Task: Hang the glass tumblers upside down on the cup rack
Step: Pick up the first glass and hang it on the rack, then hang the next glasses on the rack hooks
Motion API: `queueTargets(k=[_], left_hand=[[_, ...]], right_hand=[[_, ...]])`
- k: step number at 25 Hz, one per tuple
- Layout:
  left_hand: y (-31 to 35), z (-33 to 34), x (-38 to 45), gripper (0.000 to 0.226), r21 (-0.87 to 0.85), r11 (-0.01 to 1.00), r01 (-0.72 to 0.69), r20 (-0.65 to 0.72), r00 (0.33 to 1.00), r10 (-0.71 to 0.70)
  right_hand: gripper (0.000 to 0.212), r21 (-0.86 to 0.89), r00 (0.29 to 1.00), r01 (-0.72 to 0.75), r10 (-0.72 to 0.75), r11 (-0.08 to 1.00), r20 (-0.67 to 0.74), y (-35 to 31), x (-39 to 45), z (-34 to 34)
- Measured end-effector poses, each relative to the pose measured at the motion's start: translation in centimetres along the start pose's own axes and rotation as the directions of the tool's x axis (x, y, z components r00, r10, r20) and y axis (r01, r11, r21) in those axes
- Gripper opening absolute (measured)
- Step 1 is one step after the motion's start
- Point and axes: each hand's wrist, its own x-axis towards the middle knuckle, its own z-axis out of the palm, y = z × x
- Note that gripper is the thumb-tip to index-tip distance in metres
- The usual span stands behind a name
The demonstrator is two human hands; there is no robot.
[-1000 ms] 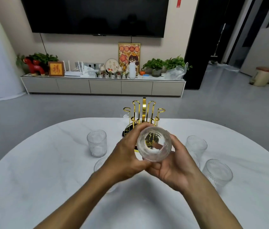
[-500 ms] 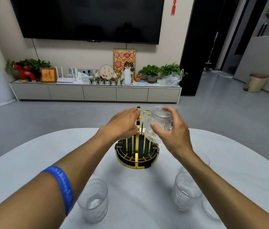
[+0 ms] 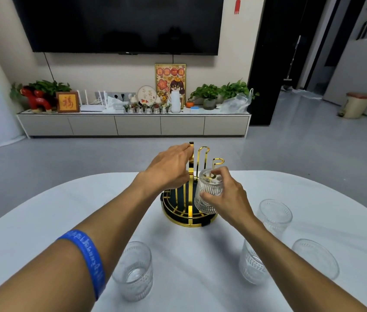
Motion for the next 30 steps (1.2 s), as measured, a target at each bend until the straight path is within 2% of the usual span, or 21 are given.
queueTargets(k=[3,5,6,8,10,11,13,14,15,17,19,21,23,25,27,29,30], left_hand=[[0.3,-0.7,-3.0,0.069,-0.270,0.959,0.089,-0.114,0.986,-0.124],[-1.0,-0.1,-7.5,0.059,-0.399,0.909,0.123,-0.135,0.972,-0.191],[-1.9,0.6,-10.2,0.055,-0.412,0.900,0.142,-0.087,0.977,-0.195],[-3.2,2.3,-15.7,0.065,-0.283,0.934,0.218,0.139,0.973,-0.185],[-3.9,3.8,-19.0,0.089,-0.108,0.961,0.254,0.358,0.912,-0.200],[-4.0,4.2,-19.7,0.094,-0.074,0.963,0.261,0.390,0.896,-0.213],[-3.8,4.5,-20.1,0.089,-0.082,0.959,0.273,0.326,0.916,-0.233],[-3.6,4.3,-20.2,0.082,-0.090,0.960,0.267,0.263,0.935,-0.236],[-3.4,4.3,-20.5,0.077,-0.099,0.962,0.256,0.196,0.952,-0.233],[-2.5,4.0,-20.9,0.074,-0.192,0.962,0.194,0.029,0.981,-0.192],[-0.9,3.2,-20.5,0.074,-0.349,0.937,0.008,-0.164,0.984,-0.070],[1.2,1.9,-19.1,0.069,-0.369,0.904,-0.219,-0.320,0.942,0.098],[2.7,1.0,-17.5,0.066,-0.299,0.883,-0.361,-0.424,0.880,0.216],[3.1,0.4,-15.7,0.071,-0.312,0.854,-0.416,-0.426,0.865,0.265],[2.5,0.0,-12.5,0.065,-0.368,0.842,-0.395,-0.413,0.881,0.233],[1.6,-0.7,-8.2,0.048,-0.379,0.877,-0.296,-0.432,0.894,0.115],[1.0,-0.9,-5.8,0.046,-0.366,0.901,-0.234,-0.436,0.898,0.056]], right_hand=[[0.059,-0.053,1.000,0.014,-0.014,0.999,0.017,-0.4,-0.6,-0.6],[0.061,-0.010,0.997,0.062,-0.063,0.998,-0.055,-1.3,-1.9,-1.4],[0.057,0.020,0.984,0.113,-0.109,0.993,-0.140,-1.8,-2.9,-1.6],[0.041,0.081,0.945,0.207,-0.177,0.975,-0.276,-3.4,-6.0,-1.1],[0.029,0.187,0.960,0.193,-0.146,0.963,-0.238,-5.4,-9.5,0.4],[0.025,0.260,0.983,0.120,-0.078,0.958,-0.165,-6.2,-10.9,1.2],[0.022,0.367,0.992,-0.123,0.123,0.922,0.024,-7.3,-12.9,2.3],[0.023,0.383,0.964,-0.265,0.232,0.885,0.131,-7.6,-13.6,2.5],[0.027,0.381,0.909,-0.409,0.336,0.829,0.245,-7.6,-14.1,2.7],[0.039,0.369,0.749,-0.649,0.474,0.666,0.463,-7.7,-14.6,1.9],[0.048,0.408,0.642,-0.755,0.451,0.513,0.620,-8.0,-14.2,0.8],[0.050,0.545,0.649,-0.760,0.366,0.353,0.668,-8.0,-13.0,-0.5],[0.043,0.675,0.704,-0.706,0.319,0.216,0.634,-7.8,-11.5,-2.3],[0.035,0.768,0.779,-0.610,0.321,0.194,0.538,-7.3,-9.4,-4.3],[0.039,0.839,0.886,-0.434,0.323,0.327,0.332,-6.2,-6.0,-6.6],[0.044,0.807,0.959,-0.196,0.282,0.557,0.038,-5.4,-1.7,-9.1],[0.043,0.724,0.970,-0.081,0.221,0.686,-0.101,-5.0,0.4,-10.1]])
